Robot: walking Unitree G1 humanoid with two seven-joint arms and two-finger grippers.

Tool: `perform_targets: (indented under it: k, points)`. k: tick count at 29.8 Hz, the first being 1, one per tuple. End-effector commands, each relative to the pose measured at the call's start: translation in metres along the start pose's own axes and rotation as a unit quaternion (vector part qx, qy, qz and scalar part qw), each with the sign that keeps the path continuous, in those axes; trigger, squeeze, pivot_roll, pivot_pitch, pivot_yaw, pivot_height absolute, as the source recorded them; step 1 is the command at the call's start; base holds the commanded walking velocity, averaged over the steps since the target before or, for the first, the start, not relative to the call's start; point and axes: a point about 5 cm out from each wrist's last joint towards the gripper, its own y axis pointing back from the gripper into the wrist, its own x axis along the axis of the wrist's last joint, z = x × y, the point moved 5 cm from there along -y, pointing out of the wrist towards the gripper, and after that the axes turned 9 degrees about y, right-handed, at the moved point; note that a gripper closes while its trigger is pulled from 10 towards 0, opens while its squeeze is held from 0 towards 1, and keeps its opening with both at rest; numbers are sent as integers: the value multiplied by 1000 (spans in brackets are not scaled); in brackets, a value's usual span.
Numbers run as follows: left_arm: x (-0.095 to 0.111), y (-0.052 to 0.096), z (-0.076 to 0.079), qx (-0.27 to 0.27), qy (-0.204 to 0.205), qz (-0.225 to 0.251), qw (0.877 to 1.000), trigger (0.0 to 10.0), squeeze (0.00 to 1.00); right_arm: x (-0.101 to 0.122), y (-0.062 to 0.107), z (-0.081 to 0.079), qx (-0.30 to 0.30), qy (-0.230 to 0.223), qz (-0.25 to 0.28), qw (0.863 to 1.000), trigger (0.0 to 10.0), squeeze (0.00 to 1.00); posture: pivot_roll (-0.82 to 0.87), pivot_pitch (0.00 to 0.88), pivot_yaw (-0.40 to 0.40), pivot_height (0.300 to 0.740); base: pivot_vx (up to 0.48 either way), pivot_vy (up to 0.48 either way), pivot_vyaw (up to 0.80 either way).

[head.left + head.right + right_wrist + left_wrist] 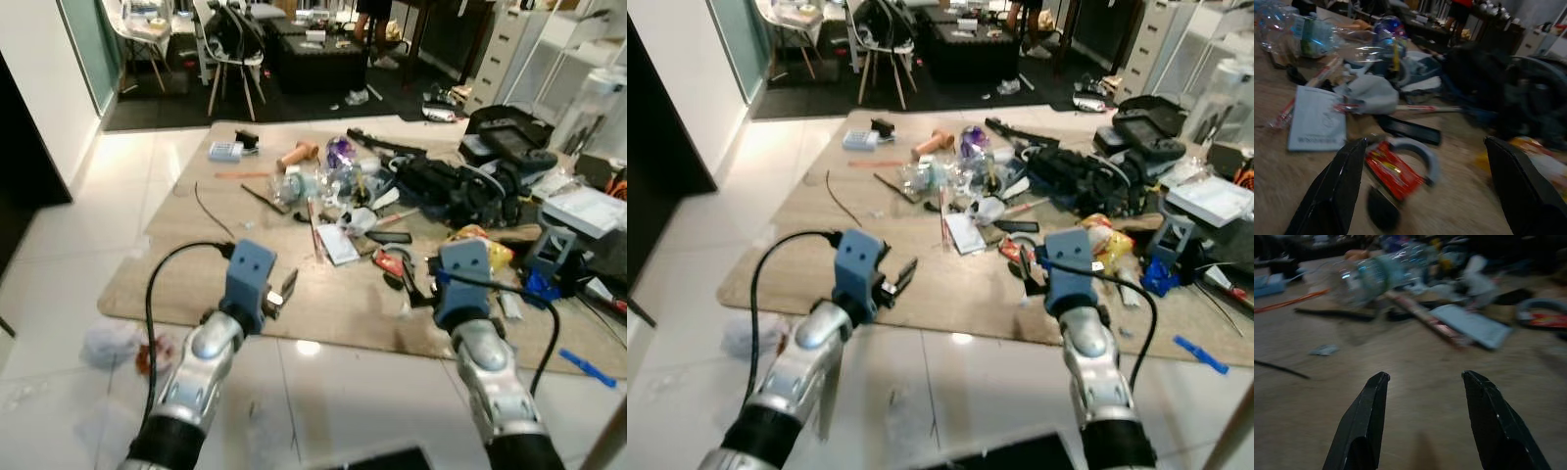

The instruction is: Picking trash to rubbish bin

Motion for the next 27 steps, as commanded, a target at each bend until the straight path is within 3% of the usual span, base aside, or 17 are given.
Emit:
perform_targets:
  k: [1,7,19,22,26,27]
  points:
    - [0,0,2,-6,1,-2,1000,10000,0,-5,2,6,-6,0,-11,1000,10000,0,-132,69,-8,740,382,0,0]
    - [2,0,2,-6,0,0,1000,10000,0,-5,1,7,-7,3,-11,1000,10000,0,-132,69,-10,740,382,0,0]
    - [2,1,1,2,-2,-2,1000,10000,0,-6,1,6,-4,6,-13,1000,10000,0,-131,59,-12,740,0,0,0]
    - [2,1,1,0,-4,0,1000,10000,0,-6,1,6,-4,-13,-15,1000,10000,0,-131,55,-13,740,0,0,0]
    - [3,2,2,-13,-21,-4,1000,10000,0,-8,-2,3,19,-8,-20,1000,10000,0,-130,53,-14,740,0,0,0]
    - [3,2,3,-18,-20,-4,1000,10000,0,-9,-3,1,29,-14,-21,999,10000,1000,-126,49,-10,740,0,0,0]
